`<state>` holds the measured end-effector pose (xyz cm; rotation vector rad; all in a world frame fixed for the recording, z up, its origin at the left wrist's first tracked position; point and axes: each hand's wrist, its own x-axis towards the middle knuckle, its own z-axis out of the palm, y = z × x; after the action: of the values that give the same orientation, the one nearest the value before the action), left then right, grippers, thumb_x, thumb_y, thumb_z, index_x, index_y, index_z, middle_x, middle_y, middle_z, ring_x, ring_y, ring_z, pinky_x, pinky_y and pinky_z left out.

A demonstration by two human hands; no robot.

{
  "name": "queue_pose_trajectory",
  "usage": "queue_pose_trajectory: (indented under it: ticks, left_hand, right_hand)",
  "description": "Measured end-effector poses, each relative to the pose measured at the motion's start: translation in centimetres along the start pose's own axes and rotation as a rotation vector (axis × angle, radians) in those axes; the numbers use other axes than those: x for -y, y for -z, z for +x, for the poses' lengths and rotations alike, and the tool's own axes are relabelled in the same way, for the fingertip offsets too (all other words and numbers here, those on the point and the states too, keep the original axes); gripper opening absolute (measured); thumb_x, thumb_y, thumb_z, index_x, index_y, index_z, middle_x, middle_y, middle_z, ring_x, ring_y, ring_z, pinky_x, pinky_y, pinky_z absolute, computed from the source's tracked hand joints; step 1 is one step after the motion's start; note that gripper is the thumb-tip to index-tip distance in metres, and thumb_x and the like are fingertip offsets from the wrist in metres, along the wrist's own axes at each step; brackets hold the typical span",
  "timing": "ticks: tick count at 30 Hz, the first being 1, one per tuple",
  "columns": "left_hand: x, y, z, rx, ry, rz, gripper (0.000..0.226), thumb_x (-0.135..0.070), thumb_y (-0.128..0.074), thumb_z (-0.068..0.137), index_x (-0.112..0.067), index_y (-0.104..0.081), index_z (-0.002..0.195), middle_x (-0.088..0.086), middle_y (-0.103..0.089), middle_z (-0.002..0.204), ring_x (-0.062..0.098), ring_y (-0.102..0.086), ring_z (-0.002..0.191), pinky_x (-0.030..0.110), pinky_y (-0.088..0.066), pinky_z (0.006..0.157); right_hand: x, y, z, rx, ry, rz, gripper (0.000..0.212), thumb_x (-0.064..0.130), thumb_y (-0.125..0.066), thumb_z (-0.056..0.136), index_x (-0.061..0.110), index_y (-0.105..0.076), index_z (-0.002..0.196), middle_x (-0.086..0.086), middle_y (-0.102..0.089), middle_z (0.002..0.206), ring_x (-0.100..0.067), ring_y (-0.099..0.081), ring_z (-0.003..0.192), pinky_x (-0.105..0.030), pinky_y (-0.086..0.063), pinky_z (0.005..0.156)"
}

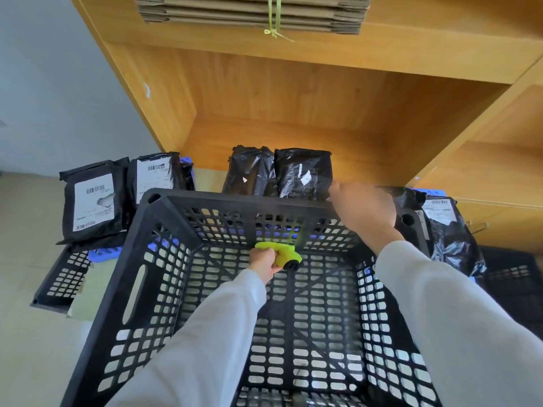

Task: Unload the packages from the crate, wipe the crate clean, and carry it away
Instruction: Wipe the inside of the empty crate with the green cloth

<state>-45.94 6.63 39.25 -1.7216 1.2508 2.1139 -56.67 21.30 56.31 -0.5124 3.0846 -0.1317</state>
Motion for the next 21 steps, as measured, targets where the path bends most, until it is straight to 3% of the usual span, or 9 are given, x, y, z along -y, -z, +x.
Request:
queue_pose_trajectory:
  ticks: [3,6,8,10,15,21]
  left_hand:
    - [-0.3,0.3,-1.1,0.032,-0.005,-0.015,0.036,0.01,-0.042,0.1,-0.001,-0.055,0.131,0.023,-0.065,0.128,0.038,-0.064,0.117,0.051,-0.057,0.084]
    - [-1.3,0.9,-3.3,0.104,-0.02,-0.013,0.019,0.013,-0.05,0.098,0.0,-0.062,0.104,0.019,-0.069,0.106,0.032,-0.068,0.094,0.045,-0.053,0.08]
    - [-1.9,1.4,-4.0,0.141,-0.022,-0.043,0.019,0.013,-0.055,0.096,0.003,-0.063,0.11,0.02,-0.07,0.101,0.029,-0.068,0.082,0.046,-0.054,0.08]
    - [-2.7,1.7,-4.8,0.168,-0.045,-0.071,0.03,0.014,-0.057,0.094,0.007,-0.061,0.123,0.025,-0.069,0.113,0.033,-0.069,0.087,0.049,-0.056,0.085]
    - [-4.2,2.1,-7.0,0.174,-0.082,-0.108,0.036,0.012,-0.061,0.093,0.005,-0.058,0.129,0.025,-0.066,0.126,0.039,-0.066,0.113,0.049,-0.056,0.084]
    - [-5.9,3.4,-10.5,0.239,-0.195,-0.148,0.032,0.01,-0.061,0.095,0.002,-0.057,0.125,0.021,-0.068,0.124,0.035,-0.069,0.108,0.048,-0.058,0.083]
  right_hand:
    - [0.1,0.1,0.0,0.015,0.001,-0.001,0.055,0.041,-0.03,0.104,0.012,-0.064,0.073,-0.004,-0.05,0.058,-0.023,-0.038,0.05,-0.033,-0.031,0.054]
    - [-0.1,0.3,0.1,0.059,-0.003,-0.009,0.047,0.036,-0.031,0.104,0.014,-0.068,0.088,-0.002,-0.048,0.06,-0.018,-0.034,0.049,-0.031,-0.025,0.05]
    - [-0.1,0.4,0.1,0.083,0.017,-0.026,0.041,0.032,-0.031,0.103,0.016,-0.067,0.094,-0.001,-0.047,0.06,-0.018,-0.035,0.05,-0.03,-0.023,0.049]
    - [-0.1,0.4,0.1,0.085,0.022,-0.007,0.043,0.033,-0.029,0.103,0.014,-0.066,0.089,-0.004,-0.053,0.063,-0.019,-0.037,0.051,-0.03,-0.025,0.05]
    - [-0.1,0.4,0.0,0.082,0.042,0.019,0.048,0.037,-0.027,0.103,0.015,-0.056,0.074,-0.01,-0.062,0.07,-0.023,-0.045,0.055,-0.032,-0.034,0.056]
    - [-0.2,0.2,0.2,0.122,0.077,-0.004,0.043,0.037,-0.025,0.103,0.018,-0.063,0.099,-0.008,-0.059,0.075,-0.032,-0.054,0.074,-0.036,-0.039,0.066]
